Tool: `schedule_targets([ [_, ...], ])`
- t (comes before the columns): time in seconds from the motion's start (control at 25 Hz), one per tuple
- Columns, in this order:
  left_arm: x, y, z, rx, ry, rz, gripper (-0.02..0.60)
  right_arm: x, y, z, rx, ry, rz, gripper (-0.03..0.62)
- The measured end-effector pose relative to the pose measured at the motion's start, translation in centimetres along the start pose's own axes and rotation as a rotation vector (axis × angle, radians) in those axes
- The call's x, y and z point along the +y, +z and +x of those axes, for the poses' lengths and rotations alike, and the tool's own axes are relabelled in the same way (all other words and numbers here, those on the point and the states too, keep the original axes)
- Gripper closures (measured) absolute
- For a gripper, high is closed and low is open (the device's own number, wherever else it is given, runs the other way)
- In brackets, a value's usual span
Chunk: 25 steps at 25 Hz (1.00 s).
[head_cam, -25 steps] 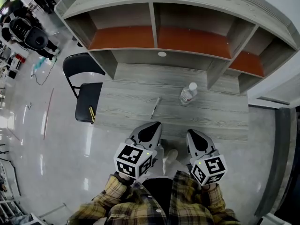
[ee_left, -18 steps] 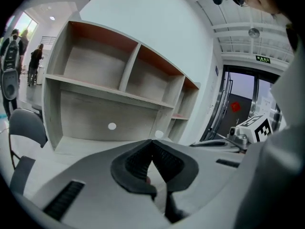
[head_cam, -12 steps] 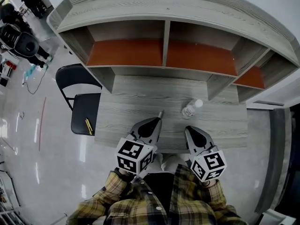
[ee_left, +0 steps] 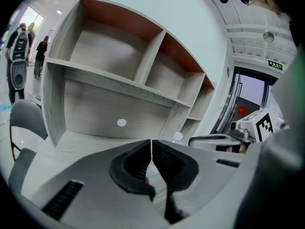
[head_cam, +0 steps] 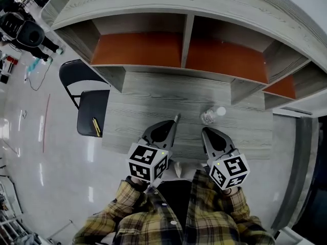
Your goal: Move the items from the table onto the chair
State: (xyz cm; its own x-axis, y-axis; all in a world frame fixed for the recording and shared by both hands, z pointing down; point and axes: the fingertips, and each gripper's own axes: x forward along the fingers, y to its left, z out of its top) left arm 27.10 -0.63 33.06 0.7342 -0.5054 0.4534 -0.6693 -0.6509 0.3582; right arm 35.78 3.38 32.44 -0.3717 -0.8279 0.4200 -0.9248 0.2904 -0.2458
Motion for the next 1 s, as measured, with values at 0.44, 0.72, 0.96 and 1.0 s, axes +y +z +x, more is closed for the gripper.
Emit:
schedule_targets([
  [0.44,0.6,-1.4,2.2,0.025,0.061,-0.057,0.449,-1.9,0.1,0.1,0.033,0.053,-0.022,0.577],
  [0.72,1.6,-5.5,4.5,0.157,0.086,-0.039,0.434,-2.8,-1.0,0.2,0.052,0.060,0.011,0.577],
  [0.96,3.6,-11.2,7.3,0.295,0.126,-0.075,0.434,-3.3,-3.6,0.2,0.095,0.063,0.065,0.577],
  [1.0,4.0,-12.1,7.8,0.318,0.135,-0.082,0.434,-3.4,-4.1,0.2,0.103,0.062,0.074,0.577],
])
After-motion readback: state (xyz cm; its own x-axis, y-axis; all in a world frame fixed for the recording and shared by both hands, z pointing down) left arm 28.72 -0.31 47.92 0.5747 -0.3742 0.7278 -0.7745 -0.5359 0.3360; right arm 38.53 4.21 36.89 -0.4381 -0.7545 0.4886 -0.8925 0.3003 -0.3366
